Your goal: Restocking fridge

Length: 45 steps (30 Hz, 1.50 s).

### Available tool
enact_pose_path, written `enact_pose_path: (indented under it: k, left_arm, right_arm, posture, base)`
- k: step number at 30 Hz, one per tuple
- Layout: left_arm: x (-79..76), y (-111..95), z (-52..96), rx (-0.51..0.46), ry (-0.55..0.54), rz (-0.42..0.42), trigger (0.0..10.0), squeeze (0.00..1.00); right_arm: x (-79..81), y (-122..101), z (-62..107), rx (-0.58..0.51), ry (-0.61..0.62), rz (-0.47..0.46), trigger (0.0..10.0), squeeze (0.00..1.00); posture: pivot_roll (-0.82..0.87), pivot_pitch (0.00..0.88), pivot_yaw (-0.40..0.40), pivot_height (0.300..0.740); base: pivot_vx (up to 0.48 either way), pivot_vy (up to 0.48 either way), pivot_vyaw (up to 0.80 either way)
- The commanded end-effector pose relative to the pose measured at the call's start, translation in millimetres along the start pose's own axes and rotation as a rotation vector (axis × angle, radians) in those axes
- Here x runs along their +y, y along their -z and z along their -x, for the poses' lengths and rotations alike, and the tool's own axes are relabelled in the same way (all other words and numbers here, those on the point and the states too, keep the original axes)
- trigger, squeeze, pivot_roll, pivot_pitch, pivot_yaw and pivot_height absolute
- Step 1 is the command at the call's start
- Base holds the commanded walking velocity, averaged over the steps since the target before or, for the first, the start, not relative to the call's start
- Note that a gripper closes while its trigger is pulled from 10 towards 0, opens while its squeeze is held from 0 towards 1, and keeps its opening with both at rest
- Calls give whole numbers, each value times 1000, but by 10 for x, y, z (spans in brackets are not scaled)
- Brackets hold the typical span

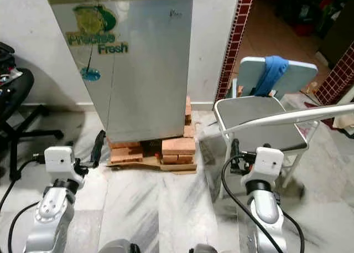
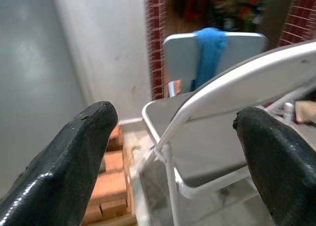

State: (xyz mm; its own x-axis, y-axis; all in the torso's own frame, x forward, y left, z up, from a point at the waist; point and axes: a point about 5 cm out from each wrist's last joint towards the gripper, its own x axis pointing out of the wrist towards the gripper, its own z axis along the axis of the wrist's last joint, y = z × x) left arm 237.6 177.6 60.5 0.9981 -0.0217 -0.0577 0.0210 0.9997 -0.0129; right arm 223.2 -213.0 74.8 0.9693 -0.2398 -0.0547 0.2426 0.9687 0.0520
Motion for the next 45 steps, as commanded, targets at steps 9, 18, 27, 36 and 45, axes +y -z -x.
enact_pose_path:
  k: [9,18,27,36,45]
  left_arm:
    - [-42,9,-68,50,31,30,10000,0]
    - [-83,-6,-63,62,70,16,10000,0]
    - [-140,12,-62,67,88,11,10000,0]
    - [-180,25,-97,64,73,27,10000,0]
    - [-193,22,-221,63,76,21,10000,0]
  right_arm:
    - [84,-101,-4,-35,-40,-2,10000,0]
    - [181,-116,-101,-39,-89,26,10000,0]
    - [184,-83,-150,-27,-111,44,10000,0]
    - [193,-41,-271,0,-143,78,10000,0]
    - [184,18,-344,19,-152,80,10000,0]
  posture:
    - [-49,0,48,740]
    - [-13,7,33,740]
    - [5,0,-5,740]
    - [26,0,-52,740]
    - [11,0,-51,740]
  base:
    - [0,0,0]
    - [0,403,0]
    - [0,480,0]
    - [0,480,0]
    - [0,480,-60]
